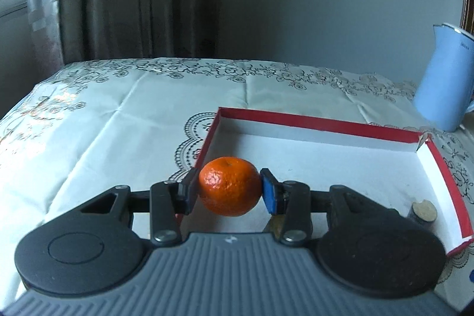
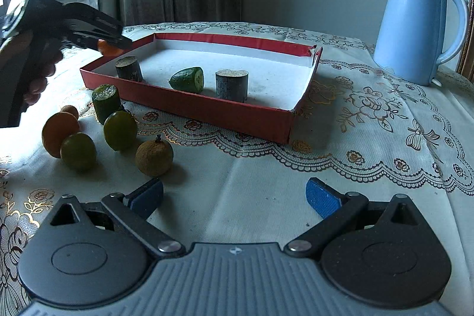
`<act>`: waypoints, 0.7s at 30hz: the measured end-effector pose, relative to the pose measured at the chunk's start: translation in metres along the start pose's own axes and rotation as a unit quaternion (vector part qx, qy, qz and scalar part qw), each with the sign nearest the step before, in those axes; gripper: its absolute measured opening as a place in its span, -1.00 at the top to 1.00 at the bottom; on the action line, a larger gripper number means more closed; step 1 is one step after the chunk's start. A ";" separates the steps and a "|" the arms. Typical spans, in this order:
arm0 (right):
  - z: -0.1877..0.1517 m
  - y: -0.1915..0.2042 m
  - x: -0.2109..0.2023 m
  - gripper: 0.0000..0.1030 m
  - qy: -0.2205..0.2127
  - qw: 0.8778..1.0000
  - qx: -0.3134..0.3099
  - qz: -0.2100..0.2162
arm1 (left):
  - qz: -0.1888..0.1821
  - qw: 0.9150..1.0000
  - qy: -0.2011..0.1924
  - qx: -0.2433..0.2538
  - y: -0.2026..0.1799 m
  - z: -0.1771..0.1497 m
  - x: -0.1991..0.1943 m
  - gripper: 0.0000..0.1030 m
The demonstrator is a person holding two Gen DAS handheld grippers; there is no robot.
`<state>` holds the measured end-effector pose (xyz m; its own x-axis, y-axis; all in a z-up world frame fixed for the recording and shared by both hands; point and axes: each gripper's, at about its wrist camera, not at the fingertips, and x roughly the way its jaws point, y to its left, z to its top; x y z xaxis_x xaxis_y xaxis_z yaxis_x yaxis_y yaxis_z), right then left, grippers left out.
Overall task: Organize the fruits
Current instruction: 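Lower the tangerine into the tray and open the left gripper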
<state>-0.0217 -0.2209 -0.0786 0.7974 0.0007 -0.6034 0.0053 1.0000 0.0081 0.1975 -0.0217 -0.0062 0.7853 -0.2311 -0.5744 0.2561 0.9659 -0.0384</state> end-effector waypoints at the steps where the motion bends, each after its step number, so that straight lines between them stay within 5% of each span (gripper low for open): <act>1: 0.000 0.000 0.000 -1.00 0.000 1.000 0.000 0.000 | -0.004 1.000 0.002 0.006 -0.002 0.000 0.003 0.22; 13: 0.000 0.000 0.001 -1.00 0.000 1.000 0.000 0.000 | -0.008 0.999 0.033 0.008 -0.008 -0.005 0.032 0.18; 18: 0.000 0.000 0.001 -1.00 0.000 1.000 0.000 0.000 | -0.013 0.999 0.025 0.016 -0.011 -0.007 0.028 -0.44; 21: 0.000 0.000 0.000 -1.00 0.000 1.000 0.000 0.000 | -0.011 1.000 0.005 0.027 -0.014 -0.008 0.019 -0.63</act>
<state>-0.0214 -0.2205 -0.0787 0.7973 0.0007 -0.6036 0.0057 0.9999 0.0088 0.2049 -0.0385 -0.0230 0.7727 -0.2516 -0.5827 0.3046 0.9524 -0.0072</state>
